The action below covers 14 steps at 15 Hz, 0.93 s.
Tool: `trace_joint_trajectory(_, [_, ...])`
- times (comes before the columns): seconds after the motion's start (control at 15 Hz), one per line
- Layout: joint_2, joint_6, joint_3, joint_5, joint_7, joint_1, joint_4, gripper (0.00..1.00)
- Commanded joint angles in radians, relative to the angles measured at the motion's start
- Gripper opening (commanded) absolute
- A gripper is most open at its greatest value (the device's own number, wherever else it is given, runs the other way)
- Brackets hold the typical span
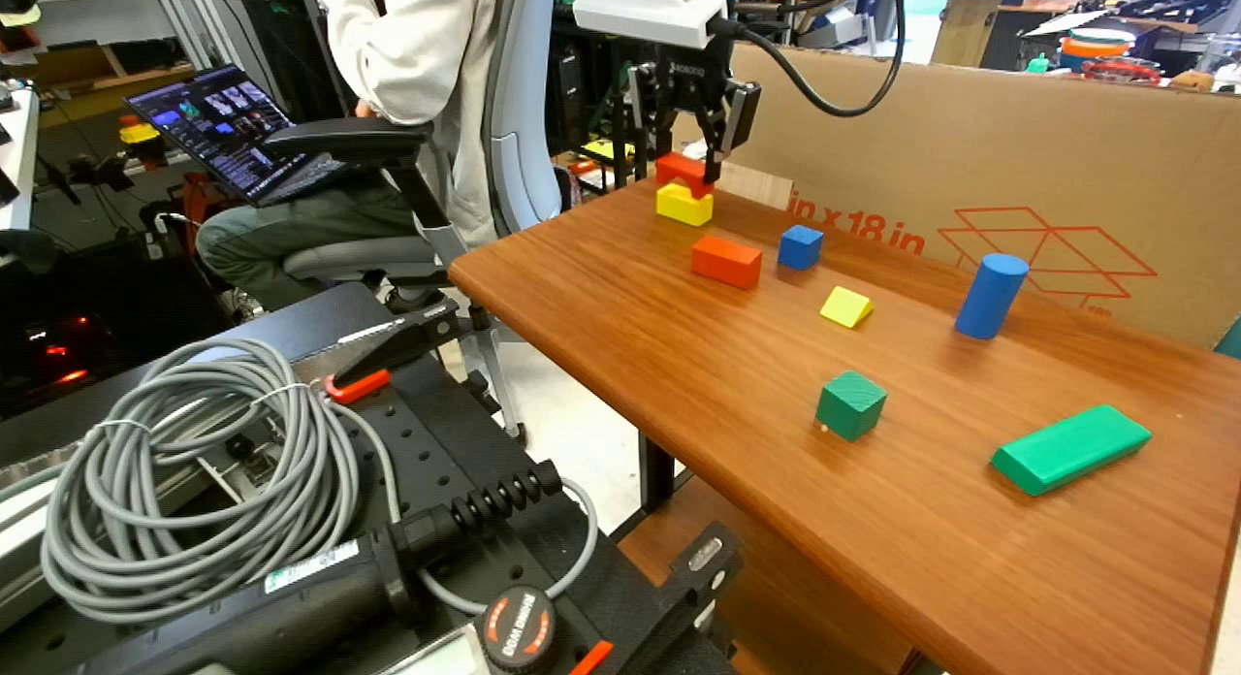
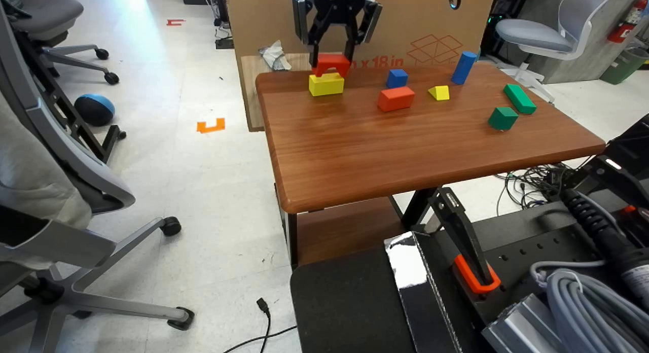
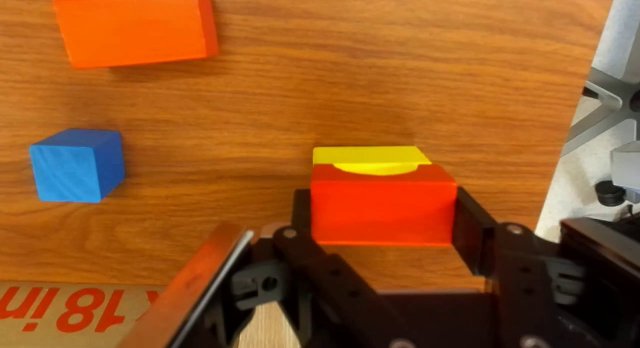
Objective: Put the two orange blocks on the yellow block on the right and then put a blue block on the orange block
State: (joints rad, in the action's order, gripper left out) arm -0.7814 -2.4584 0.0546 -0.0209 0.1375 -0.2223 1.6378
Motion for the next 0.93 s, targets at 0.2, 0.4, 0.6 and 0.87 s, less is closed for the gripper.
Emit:
trace_joint_trajectory(0.2, [-0.019,-0.021,-0.024,-0.03,0.035,-0.031,-0.011,0.42])
trace_joint_trajectory(0.4, [-0.013,-0.021,-0.026,-0.034,0.04,-0.033,-0.01,0.42])
trace_joint_trajectory(0.6, [-0.009,-0.019,-0.027,-0.032,0.052,-0.035,-0.01,0.42])
trace_joint_trajectory(0.87, [-0.014,-0.008,-0.032,-0.031,0.074,-0.04,-0.017,0.42])
